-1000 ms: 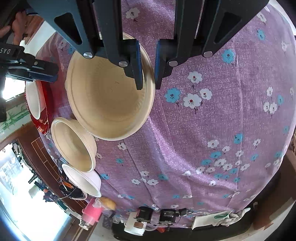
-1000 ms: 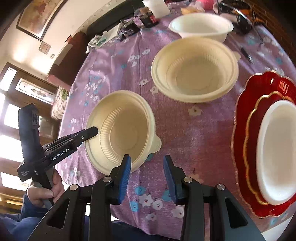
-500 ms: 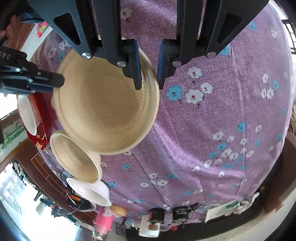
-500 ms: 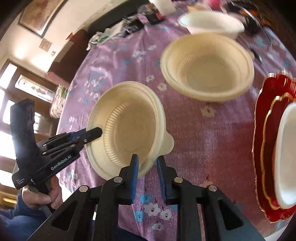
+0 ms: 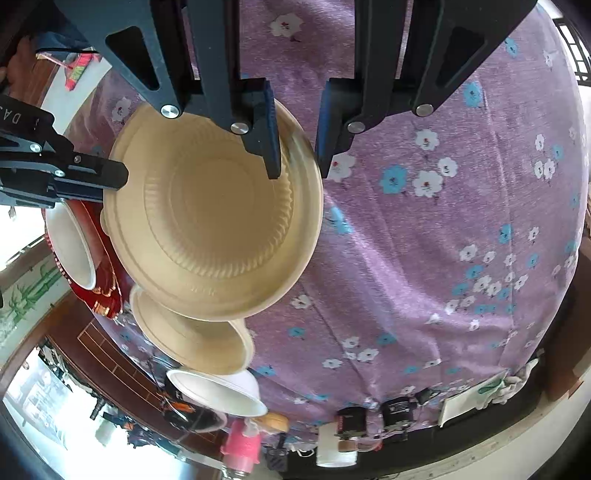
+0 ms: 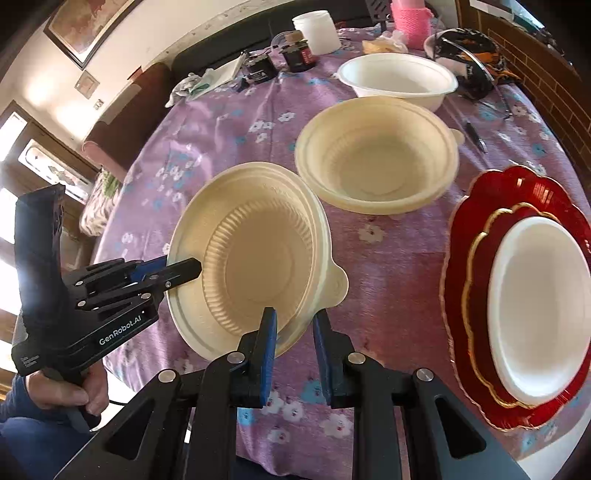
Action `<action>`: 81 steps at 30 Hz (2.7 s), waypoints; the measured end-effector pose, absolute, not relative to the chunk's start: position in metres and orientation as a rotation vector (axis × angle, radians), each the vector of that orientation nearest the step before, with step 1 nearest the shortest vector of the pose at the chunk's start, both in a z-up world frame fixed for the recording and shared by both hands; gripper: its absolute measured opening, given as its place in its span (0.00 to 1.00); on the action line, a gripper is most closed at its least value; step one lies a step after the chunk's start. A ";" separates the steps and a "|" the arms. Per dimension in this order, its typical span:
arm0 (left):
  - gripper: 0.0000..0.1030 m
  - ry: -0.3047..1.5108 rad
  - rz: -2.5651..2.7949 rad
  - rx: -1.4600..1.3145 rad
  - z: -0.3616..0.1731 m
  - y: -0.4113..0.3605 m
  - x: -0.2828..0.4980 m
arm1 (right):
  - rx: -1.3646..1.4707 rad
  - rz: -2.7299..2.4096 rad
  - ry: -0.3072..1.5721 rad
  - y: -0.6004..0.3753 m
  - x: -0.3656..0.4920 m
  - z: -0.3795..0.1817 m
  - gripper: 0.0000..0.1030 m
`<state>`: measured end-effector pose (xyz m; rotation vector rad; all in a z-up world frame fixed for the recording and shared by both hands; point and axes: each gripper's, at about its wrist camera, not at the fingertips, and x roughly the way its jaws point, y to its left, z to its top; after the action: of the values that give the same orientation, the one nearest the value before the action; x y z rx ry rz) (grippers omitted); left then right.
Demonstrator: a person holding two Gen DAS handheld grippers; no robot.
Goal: Organize plates and bowls
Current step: 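Lift the beige bowl with the left gripper and carry it to the stack, then lower the beige bowl onto the white plate and open the left gripper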
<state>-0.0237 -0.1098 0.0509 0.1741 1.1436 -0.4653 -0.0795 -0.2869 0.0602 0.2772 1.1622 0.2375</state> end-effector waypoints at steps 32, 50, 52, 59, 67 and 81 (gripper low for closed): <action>0.20 1.094 -0.520 0.229 0.062 -0.161 -0.039 | 0.149 0.153 1.060 -0.320 -0.103 0.084 0.21; 0.20 1.048 -0.586 0.261 0.075 -0.187 -0.044 | 0.155 0.096 1.014 -0.338 -0.118 0.097 0.21; 0.20 1.044 -0.608 0.268 0.077 -0.196 -0.045 | 0.164 0.082 1.006 -0.345 -0.121 0.100 0.21; 0.21 1.024 -0.697 0.306 0.087 -0.239 -0.047 | 0.235 -0.002 0.972 -0.383 -0.136 0.110 0.21; 0.23 1.016 -0.792 0.366 0.089 -0.295 -0.053 | 0.326 -0.105 0.960 -0.432 -0.152 0.115 0.21; 0.24 1.084 -0.843 0.400 0.061 -0.336 -0.058 | 0.441 -0.178 1.026 -0.478 -0.168 0.091 0.22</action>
<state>-0.0580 -0.3360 0.0607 0.3998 1.0840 -0.8428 -0.1676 -0.4776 0.0912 0.4414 1.0259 -0.1777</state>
